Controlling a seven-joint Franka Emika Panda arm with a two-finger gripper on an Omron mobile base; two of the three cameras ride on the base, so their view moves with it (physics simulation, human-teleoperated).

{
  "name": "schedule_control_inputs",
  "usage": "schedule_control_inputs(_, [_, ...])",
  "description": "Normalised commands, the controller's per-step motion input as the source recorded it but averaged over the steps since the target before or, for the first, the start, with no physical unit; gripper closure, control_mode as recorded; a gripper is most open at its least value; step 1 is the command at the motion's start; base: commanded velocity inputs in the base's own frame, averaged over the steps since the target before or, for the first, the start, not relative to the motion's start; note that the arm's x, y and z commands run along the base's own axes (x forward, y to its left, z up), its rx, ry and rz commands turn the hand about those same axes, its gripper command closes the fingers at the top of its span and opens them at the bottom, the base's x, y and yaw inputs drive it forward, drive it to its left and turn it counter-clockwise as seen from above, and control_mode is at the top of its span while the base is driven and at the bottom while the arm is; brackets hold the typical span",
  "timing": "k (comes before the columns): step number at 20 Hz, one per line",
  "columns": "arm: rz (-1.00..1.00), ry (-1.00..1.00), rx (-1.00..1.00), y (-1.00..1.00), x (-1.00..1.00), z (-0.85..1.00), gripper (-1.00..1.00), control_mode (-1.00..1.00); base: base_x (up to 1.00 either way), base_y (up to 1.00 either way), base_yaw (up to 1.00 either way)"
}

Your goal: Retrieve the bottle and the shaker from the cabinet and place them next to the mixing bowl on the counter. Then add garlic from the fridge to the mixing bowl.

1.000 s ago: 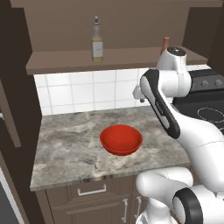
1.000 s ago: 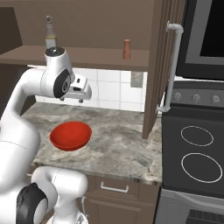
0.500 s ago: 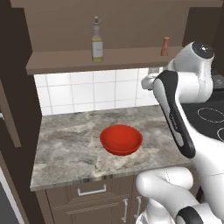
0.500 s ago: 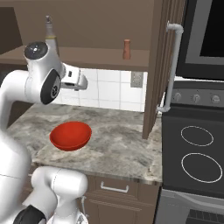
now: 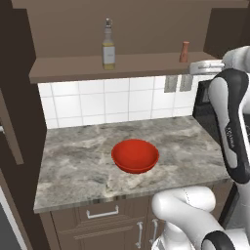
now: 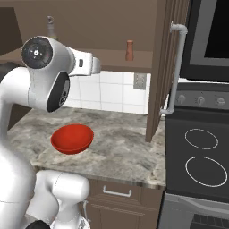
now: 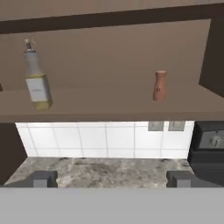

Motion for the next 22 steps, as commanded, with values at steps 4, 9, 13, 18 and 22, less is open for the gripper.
schedule_control_inputs(4, [0.00, -0.20, 0.00, -0.37, -0.18, 0.62, -1.00, -1.00, 0.00, 0.00, 0.00])
schedule_control_inputs(9, [-0.09, -0.02, -0.07, -0.06, 0.16, -0.01, -1.00, -1.00, 0.00, 0.00, 0.00])
schedule_control_inputs(13, [-0.13, 0.13, -0.09, -0.02, 0.49, -0.01, -1.00, -1.00, 0.00, 0.00, 0.00])
schedule_control_inputs(18, [-0.07, 0.01, 0.00, -0.05, 0.33, 0.00, -1.00, -1.00, 0.00, 0.00, 0.00])
schedule_control_inputs(22, [-0.05, 0.12, 0.00, -0.27, 0.42, 0.00, -1.00, -1.00, 0.00, 0.00, 0.00])
